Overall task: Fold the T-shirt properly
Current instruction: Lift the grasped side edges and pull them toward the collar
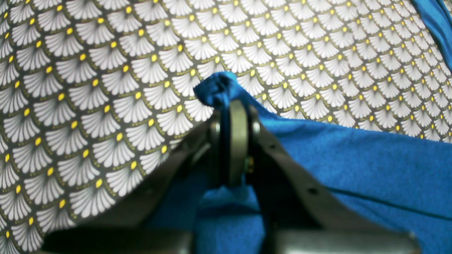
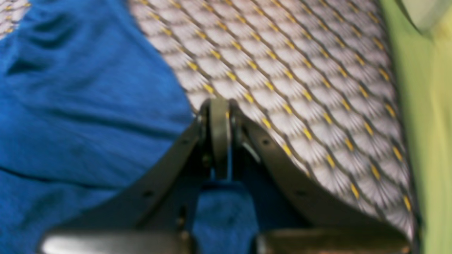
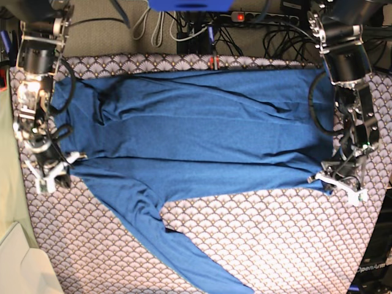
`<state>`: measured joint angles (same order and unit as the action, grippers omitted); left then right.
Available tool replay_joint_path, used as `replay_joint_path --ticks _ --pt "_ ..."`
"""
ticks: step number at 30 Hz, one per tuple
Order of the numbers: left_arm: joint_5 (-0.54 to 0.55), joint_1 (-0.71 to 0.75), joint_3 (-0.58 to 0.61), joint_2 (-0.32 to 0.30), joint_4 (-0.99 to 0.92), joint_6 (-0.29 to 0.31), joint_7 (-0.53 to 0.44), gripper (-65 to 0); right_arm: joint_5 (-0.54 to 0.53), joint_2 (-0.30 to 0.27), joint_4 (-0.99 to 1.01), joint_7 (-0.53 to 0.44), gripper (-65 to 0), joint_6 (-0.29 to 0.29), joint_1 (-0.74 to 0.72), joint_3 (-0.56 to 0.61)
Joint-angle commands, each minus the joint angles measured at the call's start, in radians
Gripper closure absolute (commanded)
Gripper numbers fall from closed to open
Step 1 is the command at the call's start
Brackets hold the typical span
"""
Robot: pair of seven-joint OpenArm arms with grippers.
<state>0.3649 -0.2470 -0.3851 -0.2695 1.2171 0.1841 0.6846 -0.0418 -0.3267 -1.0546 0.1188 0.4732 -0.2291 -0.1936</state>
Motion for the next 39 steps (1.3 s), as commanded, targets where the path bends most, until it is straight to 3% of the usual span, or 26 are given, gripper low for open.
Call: replay_joint_path --ticks 1,6,9,22,33,39 --pt "0.009 -0.025 -0.002 -0.017 0.016 0.001 -0.018 -0.4 -0.014 -0.024 -0.013 -0.012 -7.5 0.002 -0.026 0.016" --pt "0.009 -0.025 -0.002 -0.018 0.014 -0.001 -0.018 -0.5 -0.013 -0.018 -0.013 0.083 -23.2 0.002 -0.072 0.050" --pt "0.009 -0.025 -0.002 -0.018 0.014 -0.001 -0.012 -0.5 -0.014 0.007 -0.009 0.131 -28.1 0.002 -0.103 0.052" --pt "0.009 -0.025 -0.010 -0.018 0.014 -0.002 -0.016 -0.3 -0.014 0.027 0.307 0.135 -28.6 0.002 -0.278 0.073" --pt "0.009 -0.025 -0.004 -0.018 0.014 -0.002 -0.018 -0.3 -0.014 0.028 0.337 0.107 -28.7 0.002 -0.257 0.078" --pt "0.009 -0.025 -0.004 -0.018 0.014 -0.002 -0.018 -0.3 -0.014 0.022 0.448 0.080 -28.7 0.000 -0.275 0.164"
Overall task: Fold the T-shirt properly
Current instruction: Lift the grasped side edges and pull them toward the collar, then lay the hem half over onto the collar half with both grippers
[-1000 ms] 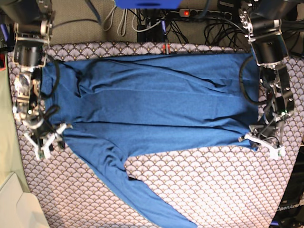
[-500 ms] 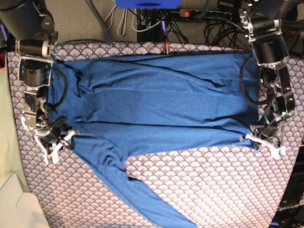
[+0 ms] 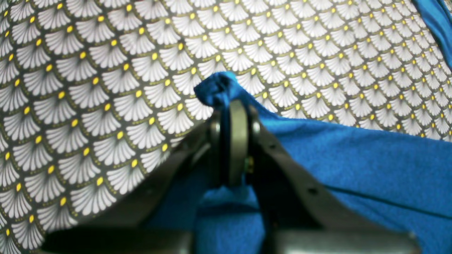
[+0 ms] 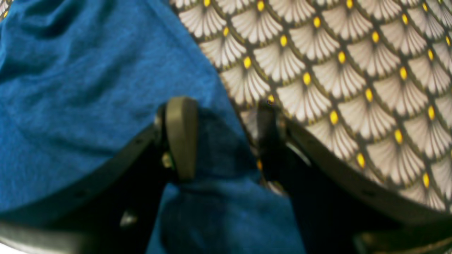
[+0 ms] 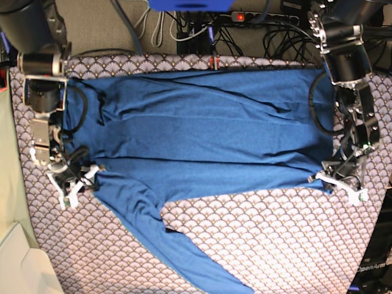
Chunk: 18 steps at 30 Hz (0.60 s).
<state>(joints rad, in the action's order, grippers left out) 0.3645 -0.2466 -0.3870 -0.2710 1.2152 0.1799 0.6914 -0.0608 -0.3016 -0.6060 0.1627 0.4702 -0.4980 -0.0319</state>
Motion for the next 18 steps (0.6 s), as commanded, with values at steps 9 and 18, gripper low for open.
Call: replay_joint_path --ticks 9,18 --pt "0.008 -0.026 -0.002 -0.017 0.016 0.002 -0.023 -0.3 0.003 -0.031 0.001 0.022 -13.2 0.002 -0.009 0.031" --pt "0.009 -0.026 -0.008 -0.017 0.018 0.003 -0.025 -0.3 -0.003 -0.054 -0.071 0.027 0.0 0.002 0.011 0.028"
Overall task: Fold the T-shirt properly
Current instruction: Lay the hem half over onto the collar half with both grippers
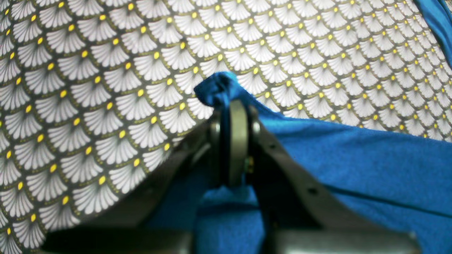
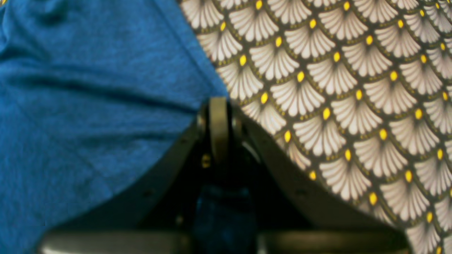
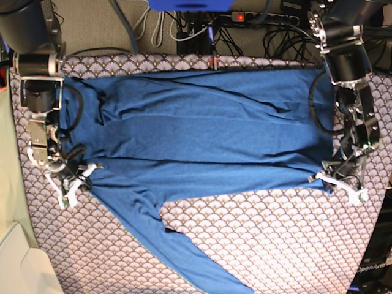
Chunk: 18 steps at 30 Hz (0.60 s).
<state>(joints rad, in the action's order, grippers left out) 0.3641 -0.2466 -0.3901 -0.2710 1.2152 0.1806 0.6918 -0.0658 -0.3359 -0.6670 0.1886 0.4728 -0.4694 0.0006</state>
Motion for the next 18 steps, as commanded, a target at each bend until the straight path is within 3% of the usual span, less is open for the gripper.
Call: replay_joint_path --ticks 1,8,18 --pt "0.011 -0.026 -0.005 -0.017 0.021 0.003 -0.025 -0.3 0.001 -0.021 -0.041 0.001 0.0 -0.001 0.002 -0.007" --pt "0.019 -0.026 -0.007 -0.017 0.030 0.003 -0.025 -0.3 0.002 -0.016 -0.297 0.007 0.0 -0.001 0.133 -0.101" --pt "0.020 -0.026 -0.007 -0.015 0.031 0.003 -0.025 -0.3 0.001 0.005 -0.606 0.090 0.0 0.001 0.281 -0.210"
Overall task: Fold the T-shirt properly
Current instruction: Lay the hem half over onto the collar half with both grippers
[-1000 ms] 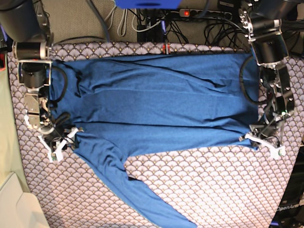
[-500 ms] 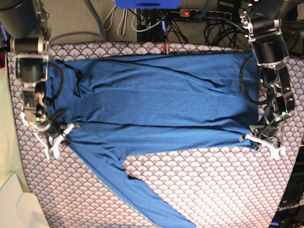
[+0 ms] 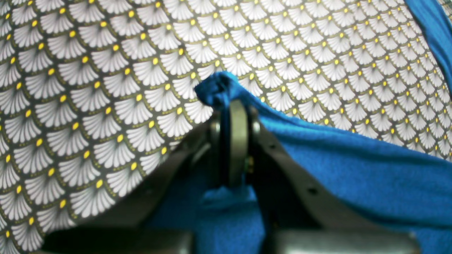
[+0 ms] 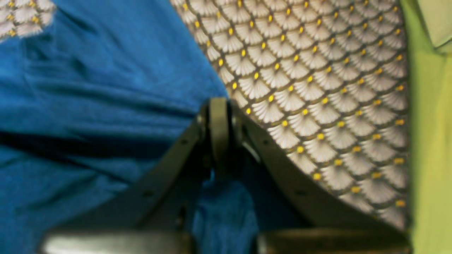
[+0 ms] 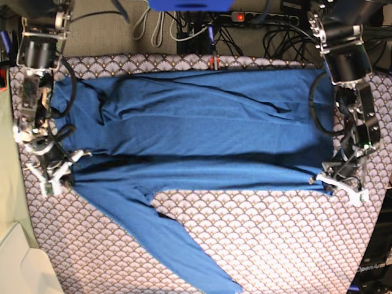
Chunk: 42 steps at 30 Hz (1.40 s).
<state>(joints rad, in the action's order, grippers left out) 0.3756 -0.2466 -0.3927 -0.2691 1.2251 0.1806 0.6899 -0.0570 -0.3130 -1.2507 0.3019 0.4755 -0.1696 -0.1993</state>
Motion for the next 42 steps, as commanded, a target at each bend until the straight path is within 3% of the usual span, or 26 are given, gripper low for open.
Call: replay_joint_path --ticks 1,9,29,35,42 --pt "0.009 -0.026 -0.004 -0.017 0.022 0.003 -0.023 -0.3 -0.008 -0.018 -0.045 -0.019 0.0 -0.002 -0.008 -0.018" --pt "0.009 0.034 -0.005 -0.012 0.130 0.003 -0.017 -0.3 -0.008 0.016 -0.197 -0.016 0.0 -0.002 0.100 -0.056" --pt "0.010 0.180 -0.007 -0.017 0.239 0.004 -0.014 -0.3 -0.008 0.015 -0.312 -0.023 0.0 -0.001 0.262 -0.058" --pt "0.010 0.223 -0.007 -0.019 0.249 0.004 -0.014 -0.3 -0.007 0.036 -0.311 -0.017 0.0 0.116 0.276 -0.150" --pt "0.010 0.235 -0.007 -0.042 0.246 0.004 -0.012 -0.3 -0.007 0.033 -0.309 -0.023 0.0 0.131 0.308 -0.179"
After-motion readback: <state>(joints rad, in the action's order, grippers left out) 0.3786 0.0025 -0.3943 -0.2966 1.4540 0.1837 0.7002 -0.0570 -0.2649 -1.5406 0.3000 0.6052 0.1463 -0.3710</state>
